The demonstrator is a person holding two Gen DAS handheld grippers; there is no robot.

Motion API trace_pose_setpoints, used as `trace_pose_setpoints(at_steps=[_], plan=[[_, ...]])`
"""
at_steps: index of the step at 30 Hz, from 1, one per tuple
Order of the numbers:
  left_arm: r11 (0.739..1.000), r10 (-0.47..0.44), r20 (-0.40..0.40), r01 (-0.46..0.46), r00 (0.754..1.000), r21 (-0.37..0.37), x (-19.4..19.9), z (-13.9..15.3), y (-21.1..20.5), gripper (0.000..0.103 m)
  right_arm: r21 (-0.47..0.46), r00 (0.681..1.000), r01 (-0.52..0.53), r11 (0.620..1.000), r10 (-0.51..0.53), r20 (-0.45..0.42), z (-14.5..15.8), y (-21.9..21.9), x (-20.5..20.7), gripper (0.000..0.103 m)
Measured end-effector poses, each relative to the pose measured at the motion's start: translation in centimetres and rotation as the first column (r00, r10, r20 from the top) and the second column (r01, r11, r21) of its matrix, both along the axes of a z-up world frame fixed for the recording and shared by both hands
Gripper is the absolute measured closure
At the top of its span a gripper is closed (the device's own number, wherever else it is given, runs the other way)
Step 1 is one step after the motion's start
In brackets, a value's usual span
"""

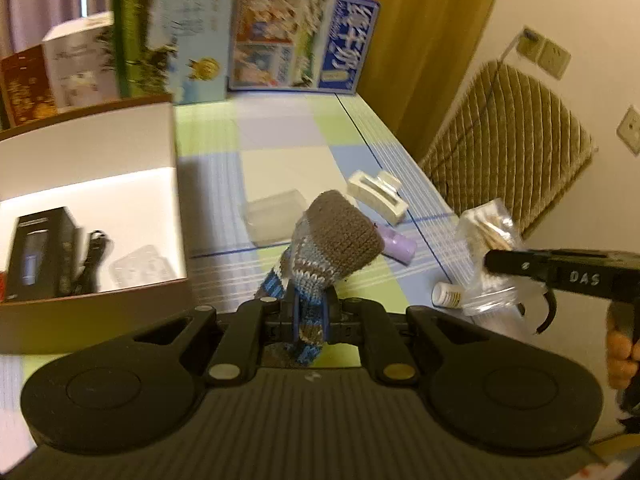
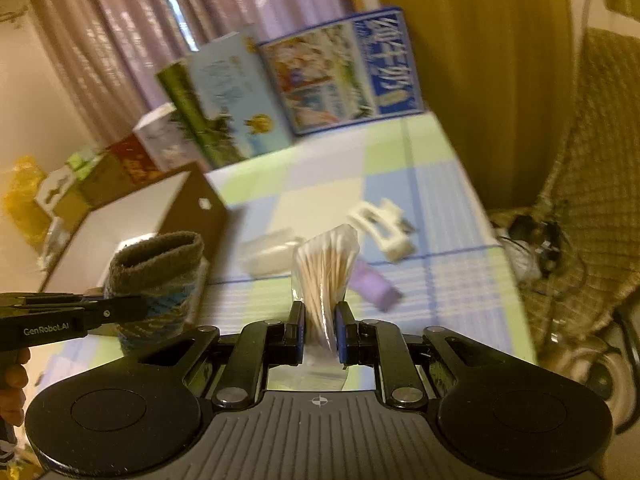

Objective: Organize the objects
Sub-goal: 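Carry sock and swab bag into the box and open both tools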

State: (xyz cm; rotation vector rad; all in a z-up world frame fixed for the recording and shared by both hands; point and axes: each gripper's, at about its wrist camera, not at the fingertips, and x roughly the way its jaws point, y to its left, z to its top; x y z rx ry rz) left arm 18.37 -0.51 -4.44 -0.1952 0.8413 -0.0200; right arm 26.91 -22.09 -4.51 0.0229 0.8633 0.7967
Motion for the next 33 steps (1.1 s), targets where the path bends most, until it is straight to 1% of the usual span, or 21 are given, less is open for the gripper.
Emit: trace_pose_setpoints(at_steps=[4,8,12,16,20,23,26,30,33], plan=[[0.998,0.060,0.027,-0.059,0.998,-0.026,-2.2,2.0,2.4,0.096,0.038,0.998,-0.070,0.997,0.070,0.005,1.0,2.8,-1.3,0.091],[0.991,0.135,0.047,-0.134,0.990,-0.025,-4.3,3.7,5.4,0.096,0.077,0.990,-0.138,0.987,0.138,0.009,1.8,6.2,-2.5,0.091],[0.976,0.218,0.075,-0.217,0.973,-0.019,-6.3,5.5,9.2,0.096,0.112,0.980,-0.199,0.973,0.199,0.012,2.5,10.1,-3.3,0.091],[0.960,0.280,0.109,-0.280,0.954,-0.013,-7.8,7.0,13.1,0.096,0.134,0.969,-0.247,0.960,0.246,0.024,2.9,14.2,-3.9,0.091],[0.941,0.331,0.145,-0.338,0.932,0.023,-8.3,8.0,17.0,0.096,0.140,0.960,-0.281,0.950,0.278,0.039,2.7,18.2,-4.2,0.091],[0.929,0.356,0.157,-0.368,0.921,0.050,-8.0,8.3,19.9,0.096,0.133,0.959,-0.285,0.949,0.282,0.043,2.4,21.0,-3.9,0.091],[0.918,0.378,0.150,-0.391,0.914,0.069,-7.0,8.0,22.5,0.096,0.114,0.962,-0.275,0.955,0.271,0.042,1.8,23.5,-3.3,0.091],[0.902,0.415,0.108,-0.424,0.903,0.085,-4.6,6.6,25.8,0.096,0.080,0.965,-0.260,0.962,0.257,0.044,1.3,25.9,-2.9,0.091],[0.893,0.429,0.060,-0.434,0.901,0.122,-2.4,5.1,27.8,0.096,0.057,0.969,-0.247,0.967,0.246,0.035,0.6,27.4,-2.3,0.091]])
